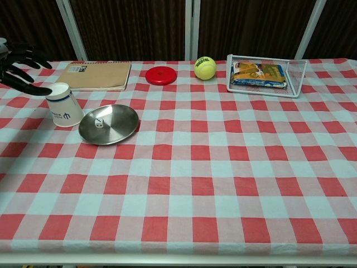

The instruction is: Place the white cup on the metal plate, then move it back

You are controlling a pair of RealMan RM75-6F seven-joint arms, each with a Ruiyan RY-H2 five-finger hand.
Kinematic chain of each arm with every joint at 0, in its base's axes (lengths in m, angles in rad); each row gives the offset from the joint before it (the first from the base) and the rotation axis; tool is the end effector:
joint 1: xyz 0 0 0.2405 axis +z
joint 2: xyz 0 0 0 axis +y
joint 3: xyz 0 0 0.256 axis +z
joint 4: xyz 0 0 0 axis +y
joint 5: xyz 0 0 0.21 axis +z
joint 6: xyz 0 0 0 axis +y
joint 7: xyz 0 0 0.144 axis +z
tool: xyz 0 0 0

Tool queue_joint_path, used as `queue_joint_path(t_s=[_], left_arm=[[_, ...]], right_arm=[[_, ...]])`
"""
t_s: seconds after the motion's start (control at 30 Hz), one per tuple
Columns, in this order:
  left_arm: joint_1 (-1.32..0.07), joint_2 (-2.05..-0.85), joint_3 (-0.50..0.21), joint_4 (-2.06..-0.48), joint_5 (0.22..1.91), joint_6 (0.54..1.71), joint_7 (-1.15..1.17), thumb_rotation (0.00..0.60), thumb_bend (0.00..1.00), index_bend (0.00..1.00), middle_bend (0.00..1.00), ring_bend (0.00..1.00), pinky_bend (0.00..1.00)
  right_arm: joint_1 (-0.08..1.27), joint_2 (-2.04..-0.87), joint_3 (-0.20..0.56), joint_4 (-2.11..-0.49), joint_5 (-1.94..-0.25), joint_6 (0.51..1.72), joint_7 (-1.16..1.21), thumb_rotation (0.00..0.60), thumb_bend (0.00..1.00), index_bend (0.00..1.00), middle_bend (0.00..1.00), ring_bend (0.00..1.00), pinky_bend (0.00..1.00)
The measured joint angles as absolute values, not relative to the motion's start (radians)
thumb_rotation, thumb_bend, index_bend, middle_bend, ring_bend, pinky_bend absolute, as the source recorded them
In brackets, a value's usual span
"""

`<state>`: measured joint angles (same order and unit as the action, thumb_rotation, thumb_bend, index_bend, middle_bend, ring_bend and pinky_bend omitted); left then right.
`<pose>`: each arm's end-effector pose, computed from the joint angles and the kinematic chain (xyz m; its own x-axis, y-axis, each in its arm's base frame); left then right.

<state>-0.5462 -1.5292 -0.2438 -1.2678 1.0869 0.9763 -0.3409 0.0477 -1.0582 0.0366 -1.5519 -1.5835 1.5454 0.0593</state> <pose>-0.2600 0.3517 0.0295 -0.1650 0.1981 0.9662 0.9854 0.0755 0.1528 -0.3195 -0.1671 0.1857 0.4541 0.0322 0.8904 -0.8887 -0.0551 0.4552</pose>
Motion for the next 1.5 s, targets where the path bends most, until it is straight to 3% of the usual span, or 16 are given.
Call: queue_joint_path(t_s=[0.23, 0.63, 0.83, 1.0, 1.5], left_arm=[[-0.558, -1.612, -0.246, -1.095, 1.156, 0.868, -0.563, 0.6, 0.14, 0.24, 0.2, 0.13, 0.23], [-0.583, -1.674, -0.252, -0.991, 1.188, 0.83, -0.604, 0.6, 0.14, 0.37, 0.21, 0.13, 0.24], [-0.589, -1.691, -0.267, -0.959, 1.176, 0.83, -0.595, 0.6, 0.26, 0.48, 0.28, 0.13, 0.26], [-0.593, -1.667, -0.269, -0.985, 1.189, 0.824, -0.604, 0.6, 0.34, 0.51, 0.32, 0.13, 0.26], [-0.643, -1.562, -0.285, -1.216, 1.251, 0.82, -0.583, 0.6, 0.34, 0.5, 0.32, 0.13, 0.26]], right_arm=[[0.05, -1.057, 0.038, -1.559, -1.575, 1.536, 0.049, 0.6, 0.22, 0.0, 0.16, 0.0, 0.1], [0.046, -1.059, 0.038, -1.559, -1.568, 1.534, 0.044, 0.6, 0.22, 0.0, 0.17, 0.0, 0.1], [0.048, -1.06, 0.039, -1.562, -1.564, 1.529, 0.04, 0.6, 0.22, 0.01, 0.17, 0.0, 0.1], [0.048, -1.06, 0.039, -1.561, -1.567, 1.53, 0.041, 0.6, 0.22, 0.01, 0.17, 0.0, 0.1], [0.051, -1.064, 0.042, -1.554, -1.559, 1.522, 0.05, 0.6, 0.22, 0.01, 0.17, 0.0, 0.1]])
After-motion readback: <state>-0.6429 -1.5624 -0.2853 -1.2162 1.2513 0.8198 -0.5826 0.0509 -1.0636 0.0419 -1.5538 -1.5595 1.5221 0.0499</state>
